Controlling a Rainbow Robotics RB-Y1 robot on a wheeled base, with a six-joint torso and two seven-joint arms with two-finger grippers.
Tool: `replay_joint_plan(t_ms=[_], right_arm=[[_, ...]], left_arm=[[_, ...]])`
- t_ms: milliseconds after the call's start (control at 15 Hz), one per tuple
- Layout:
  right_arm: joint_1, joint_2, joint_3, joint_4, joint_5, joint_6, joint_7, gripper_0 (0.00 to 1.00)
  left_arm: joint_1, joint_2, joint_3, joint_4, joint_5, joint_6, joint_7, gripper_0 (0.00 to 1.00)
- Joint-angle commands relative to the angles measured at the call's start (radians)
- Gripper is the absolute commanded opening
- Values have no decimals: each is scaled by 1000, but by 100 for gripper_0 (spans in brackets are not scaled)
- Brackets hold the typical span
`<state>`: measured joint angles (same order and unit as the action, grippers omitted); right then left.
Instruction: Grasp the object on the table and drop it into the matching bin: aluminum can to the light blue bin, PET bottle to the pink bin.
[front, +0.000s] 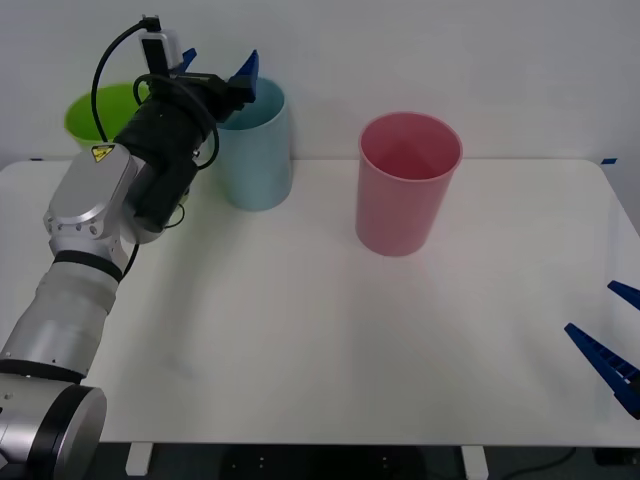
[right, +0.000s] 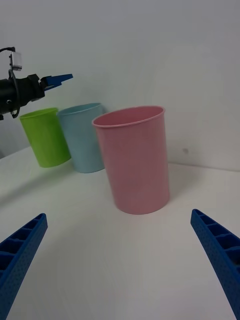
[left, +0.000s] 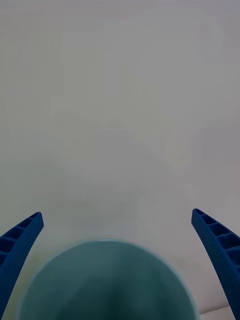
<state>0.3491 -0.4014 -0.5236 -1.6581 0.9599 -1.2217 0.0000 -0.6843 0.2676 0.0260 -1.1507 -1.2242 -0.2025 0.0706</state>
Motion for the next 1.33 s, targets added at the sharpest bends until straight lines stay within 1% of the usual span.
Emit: replay_joint_plan(t_ms=[67, 133, 267, 400, 467, 867, 1067, 1333], right_arm=[[0, 0, 0, 0, 0, 0, 0, 100], [0, 0, 0, 0, 0, 0, 0, 100], [0, 0, 0, 0, 0, 0, 0, 100], [0, 0, 0, 0, 0, 0, 0, 100], [0, 0, 0, 0, 0, 0, 0, 100], [0, 0, 0, 0, 0, 0, 0, 100], [0, 0, 0, 0, 0, 0, 0, 100], [0, 0, 0, 0, 0, 0, 0, 100]], left_arm=[[104, 48, -18, -124, 69, 0, -3, 100], [143, 62, -18, -170, 80, -2, -6, 100], [235, 114, -18, -271, 124, -11, -14, 100], [301, 165, -14, -334, 160, -26, -17, 100], [339, 188, 3, -356, 172, -61, -18, 100], [511, 263, 150, -414, 177, -265, -12, 100], [589, 286, 247, -417, 177, -405, -6, 100], [710, 297, 374, -457, 177, -538, 11, 100]])
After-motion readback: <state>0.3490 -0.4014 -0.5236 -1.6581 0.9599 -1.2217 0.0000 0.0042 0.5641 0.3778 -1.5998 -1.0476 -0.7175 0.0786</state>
